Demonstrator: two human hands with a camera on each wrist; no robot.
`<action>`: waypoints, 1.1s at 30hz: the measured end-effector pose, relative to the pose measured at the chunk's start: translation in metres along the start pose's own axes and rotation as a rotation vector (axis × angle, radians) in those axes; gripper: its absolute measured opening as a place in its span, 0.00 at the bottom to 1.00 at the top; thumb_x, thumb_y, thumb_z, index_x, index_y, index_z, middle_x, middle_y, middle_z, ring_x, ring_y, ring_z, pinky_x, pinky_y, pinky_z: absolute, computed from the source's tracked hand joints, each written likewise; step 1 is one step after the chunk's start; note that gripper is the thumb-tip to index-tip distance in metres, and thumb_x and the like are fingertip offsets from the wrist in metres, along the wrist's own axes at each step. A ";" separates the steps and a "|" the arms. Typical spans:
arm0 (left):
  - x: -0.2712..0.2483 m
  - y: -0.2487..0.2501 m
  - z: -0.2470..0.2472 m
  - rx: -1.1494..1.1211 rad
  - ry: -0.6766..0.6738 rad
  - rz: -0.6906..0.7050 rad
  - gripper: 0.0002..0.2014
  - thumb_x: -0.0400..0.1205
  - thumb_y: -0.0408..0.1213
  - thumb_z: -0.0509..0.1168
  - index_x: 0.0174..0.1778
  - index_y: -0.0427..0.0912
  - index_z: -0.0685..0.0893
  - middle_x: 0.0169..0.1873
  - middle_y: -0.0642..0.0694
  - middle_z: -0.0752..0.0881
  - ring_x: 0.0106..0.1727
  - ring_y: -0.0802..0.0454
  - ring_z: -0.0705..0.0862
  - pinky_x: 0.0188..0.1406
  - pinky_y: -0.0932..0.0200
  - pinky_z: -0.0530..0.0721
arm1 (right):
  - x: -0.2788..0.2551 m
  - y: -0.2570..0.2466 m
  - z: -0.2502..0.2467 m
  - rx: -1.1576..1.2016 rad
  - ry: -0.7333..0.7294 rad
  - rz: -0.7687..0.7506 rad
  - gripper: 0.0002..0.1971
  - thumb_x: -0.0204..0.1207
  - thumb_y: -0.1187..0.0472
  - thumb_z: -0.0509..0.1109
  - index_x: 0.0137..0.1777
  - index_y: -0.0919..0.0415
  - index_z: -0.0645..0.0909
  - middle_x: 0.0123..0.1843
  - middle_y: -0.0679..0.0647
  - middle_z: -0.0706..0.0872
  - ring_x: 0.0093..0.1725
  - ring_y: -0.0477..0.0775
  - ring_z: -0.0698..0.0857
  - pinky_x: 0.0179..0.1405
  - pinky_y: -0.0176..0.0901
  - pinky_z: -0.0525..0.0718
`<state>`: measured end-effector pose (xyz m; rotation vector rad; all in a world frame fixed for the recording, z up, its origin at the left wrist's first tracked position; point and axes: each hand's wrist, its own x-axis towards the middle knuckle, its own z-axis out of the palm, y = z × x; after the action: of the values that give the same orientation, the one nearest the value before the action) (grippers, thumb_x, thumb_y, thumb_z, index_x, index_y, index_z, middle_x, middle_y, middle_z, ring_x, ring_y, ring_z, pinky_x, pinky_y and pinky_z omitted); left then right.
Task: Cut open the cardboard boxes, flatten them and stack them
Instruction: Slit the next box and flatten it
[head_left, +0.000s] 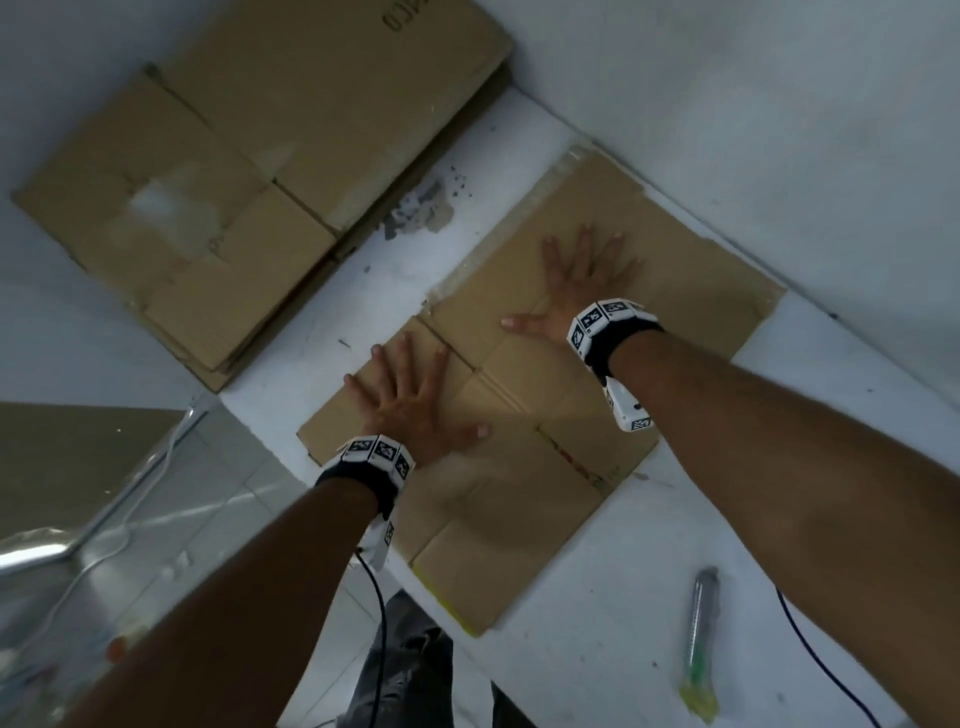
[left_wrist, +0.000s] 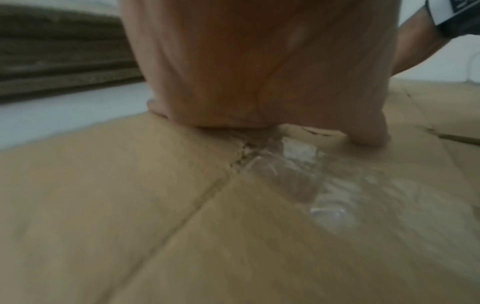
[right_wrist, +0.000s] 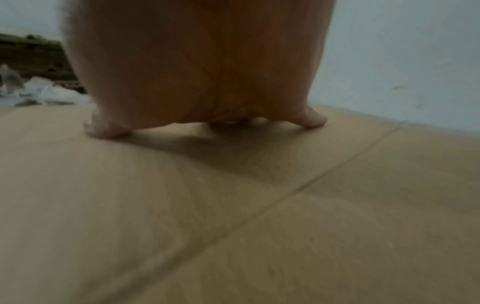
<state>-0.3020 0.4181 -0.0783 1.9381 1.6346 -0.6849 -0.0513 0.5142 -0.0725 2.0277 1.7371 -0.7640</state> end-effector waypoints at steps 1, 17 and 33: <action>-0.001 0.003 -0.008 -0.009 0.012 -0.009 0.64 0.63 0.88 0.57 0.88 0.62 0.33 0.87 0.42 0.27 0.87 0.29 0.30 0.78 0.15 0.39 | -0.005 -0.004 -0.005 0.008 -0.018 0.005 0.69 0.57 0.11 0.60 0.87 0.45 0.29 0.86 0.64 0.23 0.83 0.81 0.28 0.76 0.88 0.38; -0.103 0.001 -0.093 -0.284 0.434 0.209 0.17 0.87 0.57 0.64 0.51 0.46 0.70 0.34 0.48 0.81 0.37 0.37 0.84 0.35 0.48 0.76 | -0.186 0.035 0.101 1.347 0.292 0.807 0.48 0.74 0.38 0.76 0.85 0.63 0.61 0.81 0.65 0.69 0.76 0.69 0.74 0.72 0.60 0.75; -0.073 -0.214 -0.303 -0.473 0.743 0.026 0.33 0.73 0.57 0.65 0.71 0.43 0.78 0.55 0.35 0.87 0.57 0.32 0.85 0.58 0.40 0.82 | -0.102 -0.171 -0.073 1.853 0.280 0.194 0.23 0.72 0.58 0.68 0.68 0.48 0.79 0.61 0.55 0.88 0.58 0.63 0.87 0.63 0.66 0.87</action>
<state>-0.5083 0.5980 0.1830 1.9359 1.9344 0.4791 -0.2165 0.5074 0.0599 3.2080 0.5370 -2.6979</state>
